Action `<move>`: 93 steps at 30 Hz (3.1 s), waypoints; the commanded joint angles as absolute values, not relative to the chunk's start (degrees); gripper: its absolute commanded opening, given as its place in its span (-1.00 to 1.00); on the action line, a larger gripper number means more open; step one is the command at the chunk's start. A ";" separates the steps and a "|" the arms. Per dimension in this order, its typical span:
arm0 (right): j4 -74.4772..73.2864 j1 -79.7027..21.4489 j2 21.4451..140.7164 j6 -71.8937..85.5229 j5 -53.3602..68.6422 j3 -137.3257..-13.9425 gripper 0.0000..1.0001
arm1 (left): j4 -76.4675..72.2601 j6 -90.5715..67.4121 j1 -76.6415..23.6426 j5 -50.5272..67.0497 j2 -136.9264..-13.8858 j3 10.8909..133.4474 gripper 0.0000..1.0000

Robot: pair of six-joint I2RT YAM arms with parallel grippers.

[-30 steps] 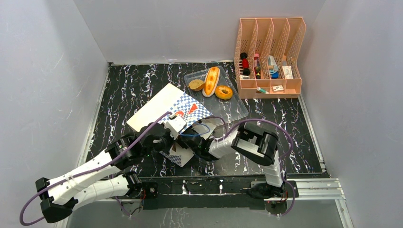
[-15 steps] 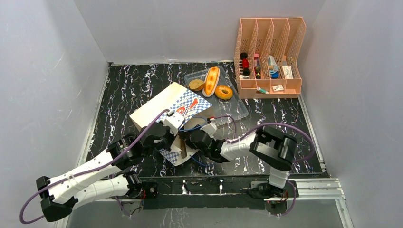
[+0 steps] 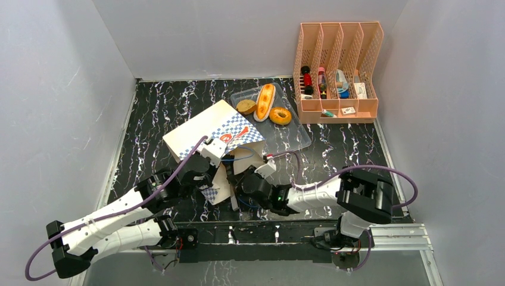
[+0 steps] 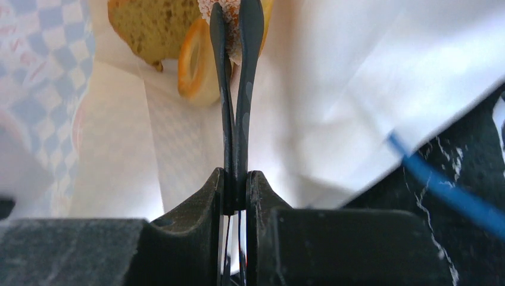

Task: Take the fake bread out of the paper bag
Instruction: Take out the fake bread from the paper bag, then place the fake bread in the container.

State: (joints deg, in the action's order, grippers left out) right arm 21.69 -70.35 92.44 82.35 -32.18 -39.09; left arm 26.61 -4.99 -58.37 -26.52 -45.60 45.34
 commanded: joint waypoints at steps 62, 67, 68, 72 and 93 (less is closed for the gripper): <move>-7.99 -70.91 61.72 67.96 -54.28 -38.54 -1.00 | 38.20 -15.91 -43.86 -31.45 -48.87 52.43 -1.00; -1.01 -62.84 67.51 59.94 -46.31 -39.63 -1.00 | 38.52 -15.91 -43.85 -30.49 -48.42 52.59 -1.00; -0.18 -61.90 68.89 58.96 -45.57 -40.11 -1.00 | 38.55 -15.91 -43.85 -30.23 -48.36 52.61 -1.00; 3.44 -58.01 73.93 56.15 -41.67 -41.29 -1.00 | 38.77 -15.82 -43.86 -28.83 -48.17 52.52 -1.00; 7.25 -53.31 84.63 58.64 -34.39 -40.92 -0.60 | 39.80 -16.08 -43.82 -28.15 -45.96 50.58 -1.00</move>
